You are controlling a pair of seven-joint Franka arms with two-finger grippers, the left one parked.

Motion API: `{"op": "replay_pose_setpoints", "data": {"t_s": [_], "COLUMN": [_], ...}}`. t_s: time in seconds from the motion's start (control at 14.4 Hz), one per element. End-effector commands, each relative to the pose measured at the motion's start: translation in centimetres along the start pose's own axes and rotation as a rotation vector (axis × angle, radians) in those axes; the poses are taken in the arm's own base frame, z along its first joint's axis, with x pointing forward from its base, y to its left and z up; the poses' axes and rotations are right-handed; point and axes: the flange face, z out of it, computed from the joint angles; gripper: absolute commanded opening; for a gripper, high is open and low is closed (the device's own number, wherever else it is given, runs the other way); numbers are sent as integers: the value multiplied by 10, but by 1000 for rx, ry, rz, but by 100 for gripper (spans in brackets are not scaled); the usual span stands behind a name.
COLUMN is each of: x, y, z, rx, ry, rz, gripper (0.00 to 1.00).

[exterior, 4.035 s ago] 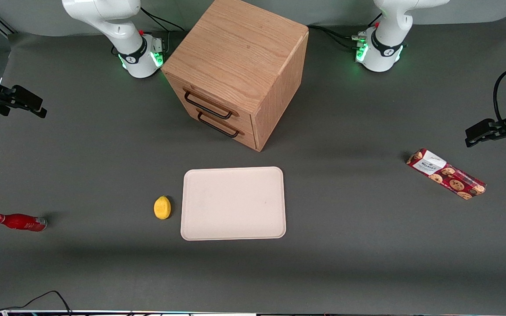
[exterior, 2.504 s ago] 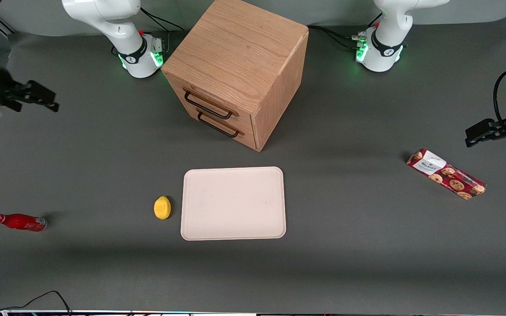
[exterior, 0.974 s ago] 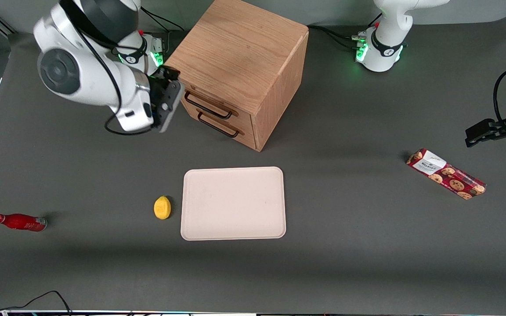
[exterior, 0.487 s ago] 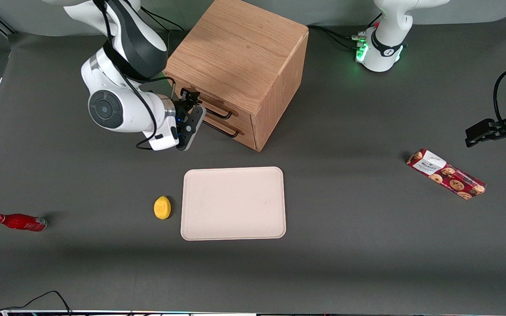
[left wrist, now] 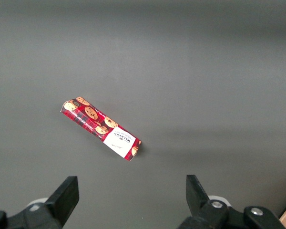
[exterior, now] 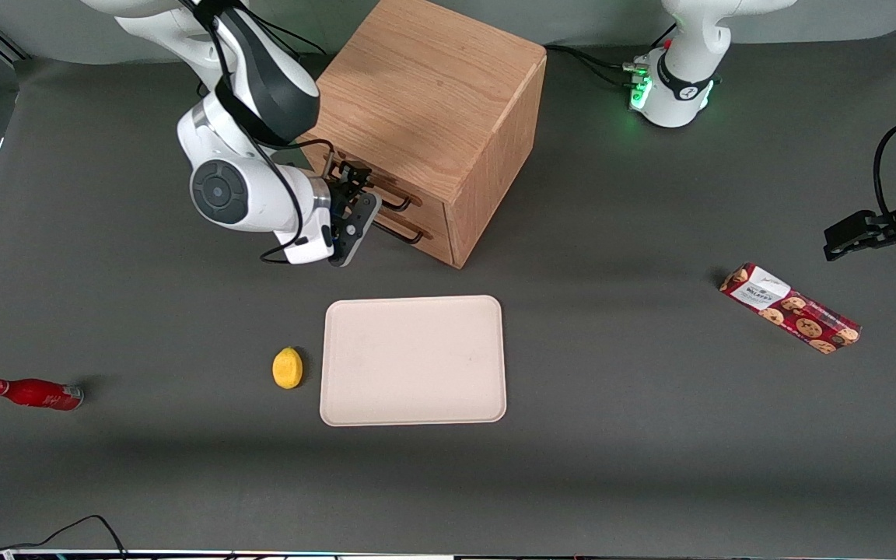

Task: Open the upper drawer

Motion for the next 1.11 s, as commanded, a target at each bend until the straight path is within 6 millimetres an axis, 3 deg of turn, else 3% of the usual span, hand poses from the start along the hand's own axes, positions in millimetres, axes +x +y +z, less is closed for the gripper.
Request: {"op": "replay_pose_setpoints", "data": {"t_s": [0.0, 0.42, 0.83, 1.04], "x": [-3, -4, 8, 16], "y": [-9, -1, 20, 39], "z": [6, 20, 3, -2], "rx": [9, -10, -40, -59], "ry": [8, 19, 42, 44], "rz": [22, 29, 27, 23], "gripper": [100, 100, 100, 100]}}
